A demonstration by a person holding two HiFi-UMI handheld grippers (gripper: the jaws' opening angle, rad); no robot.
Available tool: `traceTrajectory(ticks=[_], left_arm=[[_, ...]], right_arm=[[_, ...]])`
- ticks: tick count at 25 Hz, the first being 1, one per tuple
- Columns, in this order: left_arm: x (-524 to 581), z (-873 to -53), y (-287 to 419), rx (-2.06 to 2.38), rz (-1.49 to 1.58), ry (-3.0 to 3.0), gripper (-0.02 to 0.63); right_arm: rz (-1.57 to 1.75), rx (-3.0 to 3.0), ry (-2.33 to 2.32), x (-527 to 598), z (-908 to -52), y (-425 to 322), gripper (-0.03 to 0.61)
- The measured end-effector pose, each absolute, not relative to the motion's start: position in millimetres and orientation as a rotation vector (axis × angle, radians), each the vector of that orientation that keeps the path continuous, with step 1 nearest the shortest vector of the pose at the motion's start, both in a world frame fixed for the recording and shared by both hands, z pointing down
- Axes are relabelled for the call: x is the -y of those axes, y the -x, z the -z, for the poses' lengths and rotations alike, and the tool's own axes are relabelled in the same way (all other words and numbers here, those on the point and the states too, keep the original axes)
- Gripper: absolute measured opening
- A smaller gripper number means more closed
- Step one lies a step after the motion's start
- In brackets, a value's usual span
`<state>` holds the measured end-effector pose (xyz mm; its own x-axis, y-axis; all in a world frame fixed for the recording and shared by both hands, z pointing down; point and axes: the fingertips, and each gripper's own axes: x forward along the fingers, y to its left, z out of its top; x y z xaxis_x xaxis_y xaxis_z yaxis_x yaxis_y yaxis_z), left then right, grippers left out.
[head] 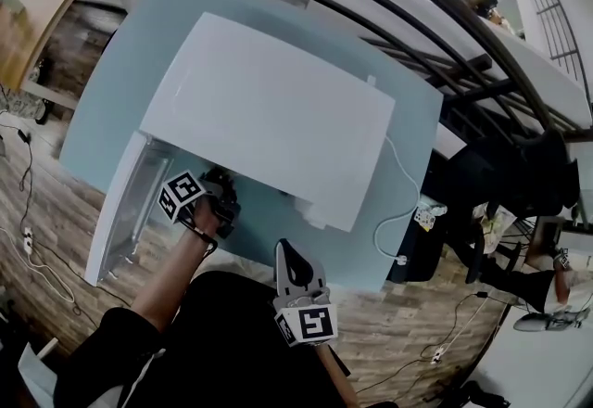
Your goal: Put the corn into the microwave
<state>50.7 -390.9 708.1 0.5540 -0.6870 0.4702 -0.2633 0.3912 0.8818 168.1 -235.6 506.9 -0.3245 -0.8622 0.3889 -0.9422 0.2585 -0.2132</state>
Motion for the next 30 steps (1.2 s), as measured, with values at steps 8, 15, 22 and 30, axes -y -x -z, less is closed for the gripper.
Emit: traceTrajectory(ticks=[8, 15, 22, 30], left_arm=[[398, -713, -53, 1.01, 0.339, -1.175, 0.026], [404, -709, -56, 1.031, 0.285, -1.242, 0.029], [403, -706, -63, 1.039, 0.193, -1.366, 0.049], [397, -699, -70, 1.025, 0.013, -1.583, 0.095]], right_arm=[[-0.629, 2.334, -1.683, 239, -511, -164, 0.009], [-0.64, 2.332, -1.678, 240, -512, -163, 0.009], [-0.655, 2.328, -1.682, 239, -516, -165, 0.009], [-0.66, 2.324, -1.687, 236, -515, -164, 0.009]])
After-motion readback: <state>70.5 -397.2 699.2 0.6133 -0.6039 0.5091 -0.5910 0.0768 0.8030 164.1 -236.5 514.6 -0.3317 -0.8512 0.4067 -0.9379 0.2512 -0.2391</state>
